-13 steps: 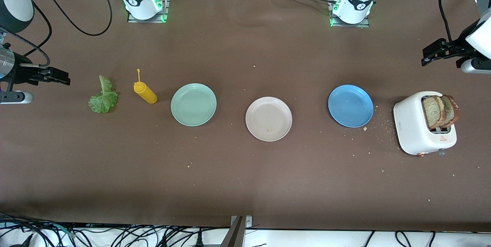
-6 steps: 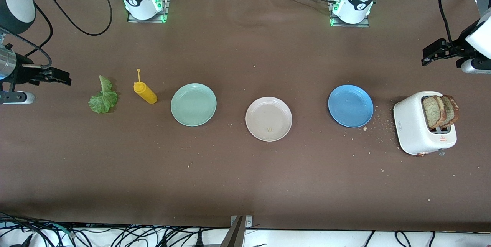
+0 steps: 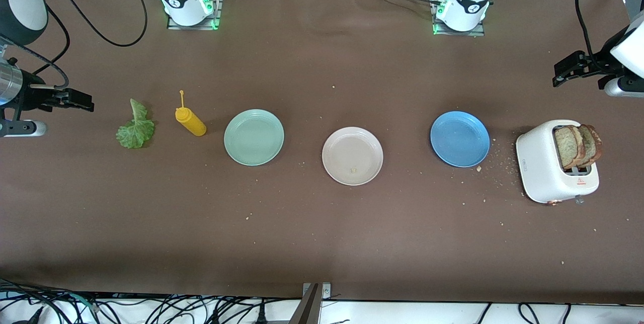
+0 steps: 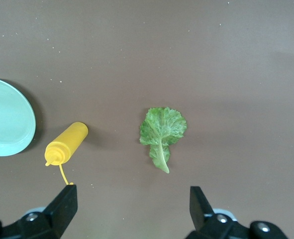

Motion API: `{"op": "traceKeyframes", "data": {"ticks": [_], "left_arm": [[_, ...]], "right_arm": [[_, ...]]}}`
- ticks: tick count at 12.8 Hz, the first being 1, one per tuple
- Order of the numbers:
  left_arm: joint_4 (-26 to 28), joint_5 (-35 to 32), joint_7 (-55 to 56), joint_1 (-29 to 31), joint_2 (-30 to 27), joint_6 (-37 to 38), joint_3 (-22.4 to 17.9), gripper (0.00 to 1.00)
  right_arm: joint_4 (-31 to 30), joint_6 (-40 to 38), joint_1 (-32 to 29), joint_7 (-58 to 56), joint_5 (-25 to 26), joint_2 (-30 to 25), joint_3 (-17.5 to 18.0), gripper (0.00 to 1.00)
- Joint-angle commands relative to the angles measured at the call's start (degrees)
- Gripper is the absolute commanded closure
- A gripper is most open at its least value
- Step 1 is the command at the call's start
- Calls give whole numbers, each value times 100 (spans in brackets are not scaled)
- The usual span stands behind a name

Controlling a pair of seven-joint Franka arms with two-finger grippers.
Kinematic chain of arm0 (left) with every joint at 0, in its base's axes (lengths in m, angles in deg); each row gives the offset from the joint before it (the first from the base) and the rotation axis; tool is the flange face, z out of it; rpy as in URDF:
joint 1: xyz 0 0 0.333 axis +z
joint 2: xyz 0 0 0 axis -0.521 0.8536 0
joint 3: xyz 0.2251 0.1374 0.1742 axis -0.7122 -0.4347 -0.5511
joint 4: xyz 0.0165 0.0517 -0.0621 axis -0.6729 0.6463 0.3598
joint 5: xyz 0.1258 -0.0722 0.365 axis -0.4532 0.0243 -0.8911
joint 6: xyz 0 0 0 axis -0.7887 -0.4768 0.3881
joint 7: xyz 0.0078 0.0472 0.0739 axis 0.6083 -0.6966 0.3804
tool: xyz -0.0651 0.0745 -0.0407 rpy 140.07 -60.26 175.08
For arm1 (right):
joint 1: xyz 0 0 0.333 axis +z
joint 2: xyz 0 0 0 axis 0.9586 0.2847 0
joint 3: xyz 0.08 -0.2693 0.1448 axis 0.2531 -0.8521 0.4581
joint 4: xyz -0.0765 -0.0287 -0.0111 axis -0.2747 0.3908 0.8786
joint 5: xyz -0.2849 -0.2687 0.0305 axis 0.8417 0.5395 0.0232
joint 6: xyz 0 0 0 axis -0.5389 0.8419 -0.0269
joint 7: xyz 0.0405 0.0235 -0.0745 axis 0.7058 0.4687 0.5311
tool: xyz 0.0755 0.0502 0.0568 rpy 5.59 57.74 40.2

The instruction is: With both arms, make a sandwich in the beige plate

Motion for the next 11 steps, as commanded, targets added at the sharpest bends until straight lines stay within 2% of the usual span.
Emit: {"op": "traceKeyframes", "data": {"ticks": [1, 11], "left_arm": [[-86, 64, -160, 63, 50, -13, 31, 0], [-77, 72, -151, 63, 50, -48, 31, 0]], "right_arm": [[-76, 63, -1, 64, 83, -76, 63, 0], [-76, 27, -1, 301, 48, -76, 160, 0]]}}
